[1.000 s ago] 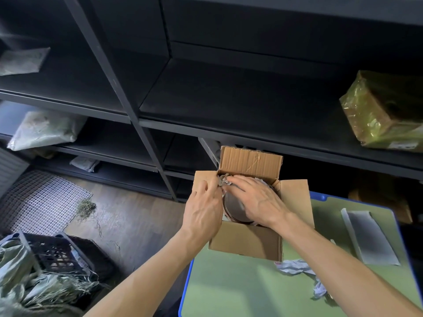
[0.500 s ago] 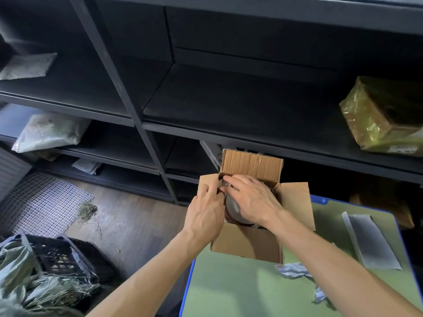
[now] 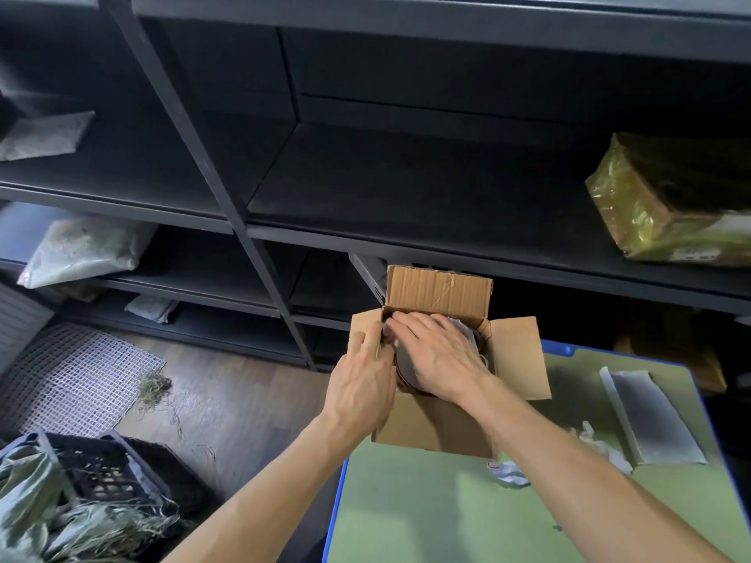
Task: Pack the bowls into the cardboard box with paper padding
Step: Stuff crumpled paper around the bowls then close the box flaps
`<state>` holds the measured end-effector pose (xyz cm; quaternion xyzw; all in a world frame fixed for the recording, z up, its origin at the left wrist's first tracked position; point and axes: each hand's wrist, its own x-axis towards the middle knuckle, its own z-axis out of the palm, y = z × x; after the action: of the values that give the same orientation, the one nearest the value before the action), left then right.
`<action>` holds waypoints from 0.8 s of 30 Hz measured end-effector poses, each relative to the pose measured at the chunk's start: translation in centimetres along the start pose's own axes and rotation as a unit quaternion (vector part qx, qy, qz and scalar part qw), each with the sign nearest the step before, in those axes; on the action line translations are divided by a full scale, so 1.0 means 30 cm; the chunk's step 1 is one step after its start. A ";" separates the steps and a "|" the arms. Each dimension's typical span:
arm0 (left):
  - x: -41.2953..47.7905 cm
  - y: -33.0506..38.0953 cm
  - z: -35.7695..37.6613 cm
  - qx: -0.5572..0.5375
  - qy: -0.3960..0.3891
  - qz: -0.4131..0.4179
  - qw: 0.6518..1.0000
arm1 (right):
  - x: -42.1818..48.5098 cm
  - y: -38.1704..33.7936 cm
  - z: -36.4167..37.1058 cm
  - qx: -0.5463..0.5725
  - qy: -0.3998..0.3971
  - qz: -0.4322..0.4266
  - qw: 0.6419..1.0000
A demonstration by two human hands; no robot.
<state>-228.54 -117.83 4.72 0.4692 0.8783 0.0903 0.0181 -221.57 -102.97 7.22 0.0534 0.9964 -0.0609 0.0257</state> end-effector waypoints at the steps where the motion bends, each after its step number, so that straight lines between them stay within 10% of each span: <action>1: 0.000 0.000 0.001 0.001 -0.003 0.004 1.000 | 0.007 -0.002 0.001 0.000 -0.003 0.005 1.000; 24: -0.081 0.242 -0.040 -0.146 0.085 0.071 0.983 | -0.344 0.183 -0.023 0.008 0.105 0.058 0.993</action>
<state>-221.37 -116.05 7.06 0.5134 0.8184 0.2580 0.0051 -210.75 -98.55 7.84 0.1177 0.9883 -0.0613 -0.0758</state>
